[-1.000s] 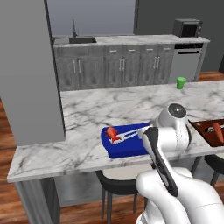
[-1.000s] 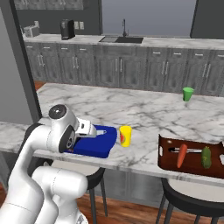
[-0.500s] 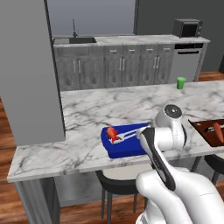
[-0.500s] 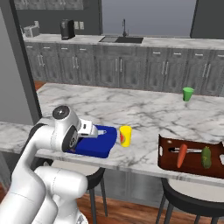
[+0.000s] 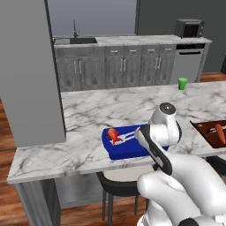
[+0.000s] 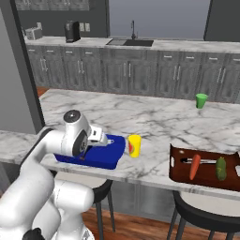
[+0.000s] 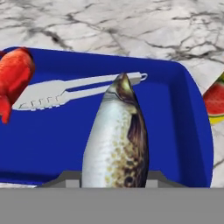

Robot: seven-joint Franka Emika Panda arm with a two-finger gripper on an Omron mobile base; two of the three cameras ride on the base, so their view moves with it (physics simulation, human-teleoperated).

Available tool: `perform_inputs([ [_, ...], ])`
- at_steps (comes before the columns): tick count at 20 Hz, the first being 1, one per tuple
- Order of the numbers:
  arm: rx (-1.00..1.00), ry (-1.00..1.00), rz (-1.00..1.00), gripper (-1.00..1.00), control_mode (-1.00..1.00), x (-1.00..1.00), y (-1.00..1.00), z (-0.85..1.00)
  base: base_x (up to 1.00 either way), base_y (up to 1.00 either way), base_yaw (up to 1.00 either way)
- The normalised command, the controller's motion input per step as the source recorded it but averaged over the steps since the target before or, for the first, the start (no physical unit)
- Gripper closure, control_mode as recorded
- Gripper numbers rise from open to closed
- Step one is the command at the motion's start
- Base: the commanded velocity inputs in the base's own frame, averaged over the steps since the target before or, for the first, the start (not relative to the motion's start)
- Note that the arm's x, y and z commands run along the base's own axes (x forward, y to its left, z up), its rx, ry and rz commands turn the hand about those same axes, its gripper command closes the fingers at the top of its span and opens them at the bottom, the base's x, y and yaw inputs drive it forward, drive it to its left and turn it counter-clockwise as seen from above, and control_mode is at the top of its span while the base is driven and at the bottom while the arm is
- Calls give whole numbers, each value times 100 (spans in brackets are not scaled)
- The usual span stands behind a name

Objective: Gather the cucumber and carrot from the fridge and place them on a tray on the dining counter. Then gather the fishs from the fridge and place them on the other tray.

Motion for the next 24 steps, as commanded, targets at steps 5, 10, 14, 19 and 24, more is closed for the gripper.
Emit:
perform_inputs([
  [5,0,4,0,100,-100,22,0,-26,0,0,0],
  [10,0,1,0,100,-100,17,0,-26,0,0,0],
  [14,0,2,0,100,-100,16,0,-27,0,0,0],
  [19,0,3,0,100,-100,14,0,-28,0,0,0],
  [24,0,2,0,100,-100,14,0,-25,0,0,0],
])
